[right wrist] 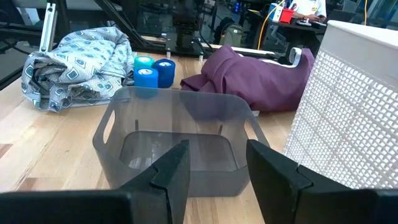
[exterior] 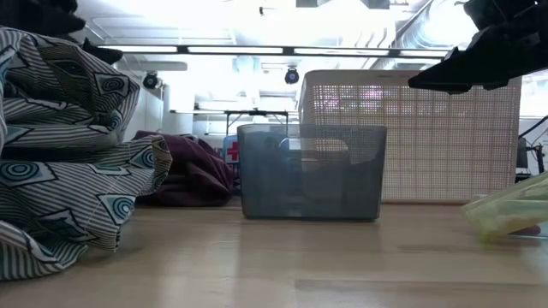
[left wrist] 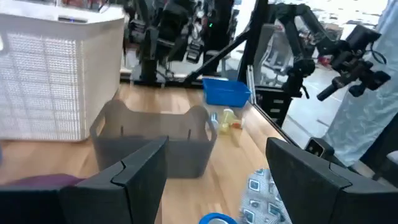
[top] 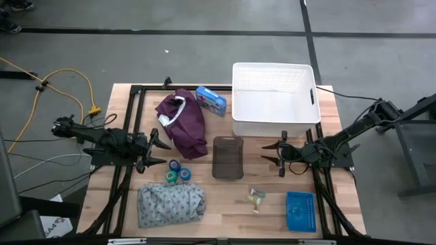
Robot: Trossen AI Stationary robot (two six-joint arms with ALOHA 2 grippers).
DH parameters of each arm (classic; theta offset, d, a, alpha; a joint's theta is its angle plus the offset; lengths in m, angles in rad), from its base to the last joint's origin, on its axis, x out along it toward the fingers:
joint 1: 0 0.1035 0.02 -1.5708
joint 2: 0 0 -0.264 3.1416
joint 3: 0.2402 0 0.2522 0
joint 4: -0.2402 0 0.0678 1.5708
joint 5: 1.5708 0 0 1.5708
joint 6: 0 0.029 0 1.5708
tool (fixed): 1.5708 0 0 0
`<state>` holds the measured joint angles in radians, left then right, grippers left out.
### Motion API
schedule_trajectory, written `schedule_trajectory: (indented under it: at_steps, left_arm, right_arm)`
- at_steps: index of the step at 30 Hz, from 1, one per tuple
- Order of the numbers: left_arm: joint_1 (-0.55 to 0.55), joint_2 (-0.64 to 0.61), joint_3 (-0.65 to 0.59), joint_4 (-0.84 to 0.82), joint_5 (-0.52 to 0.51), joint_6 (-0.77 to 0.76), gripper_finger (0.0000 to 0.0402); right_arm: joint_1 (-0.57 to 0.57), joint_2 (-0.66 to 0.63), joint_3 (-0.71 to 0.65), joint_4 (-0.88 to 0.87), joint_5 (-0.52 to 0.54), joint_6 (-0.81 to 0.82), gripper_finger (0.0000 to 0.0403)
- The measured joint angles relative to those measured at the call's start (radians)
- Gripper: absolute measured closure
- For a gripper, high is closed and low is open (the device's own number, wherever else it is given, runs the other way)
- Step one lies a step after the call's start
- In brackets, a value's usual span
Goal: Pick & Place Medicine items
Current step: Put the green rolled bandage into the black bin
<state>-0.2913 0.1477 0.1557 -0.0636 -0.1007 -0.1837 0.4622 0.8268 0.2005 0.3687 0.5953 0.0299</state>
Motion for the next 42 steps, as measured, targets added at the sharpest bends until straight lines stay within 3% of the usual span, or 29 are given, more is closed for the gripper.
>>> schedule_trajectory:
  at_steps: [11, 19, 29, 37, 42]
  left_arm:
    - [0.0, 0.399, 0.293, -0.314, -0.011, -0.085, 0.0142]
    - [-0.017, 0.62, 0.381, -0.41, 0.037, -0.176, 0.0142]
    - [-0.02, 0.66, 0.382, -0.479, 0.107, -0.212, 0.0142]
    - [-0.022, 0.659, 0.382, -0.514, 0.114, -0.105, 0.0142]
    - [-0.021, 0.659, 0.383, -0.516, 0.184, 0.037, 0.0142]
  right_arm:
    - [0.0, 0.0, 0.0, 0.0, 0.0, 0.0, 0.0256]
    - [0.0, 0.0, 0.0, 0.0, 0.0, 0.0, 0.0256]
    - [0.0, 0.0, 0.0, 0.0, 0.0, 0.0, 0.0256]
    - [0.0, 0.0, 0.0, 0.0, 0.0, 0.0, 0.0256]
    - [0.0, 0.0, 0.0, 0.0, 0.0, 0.0, 0.0256]
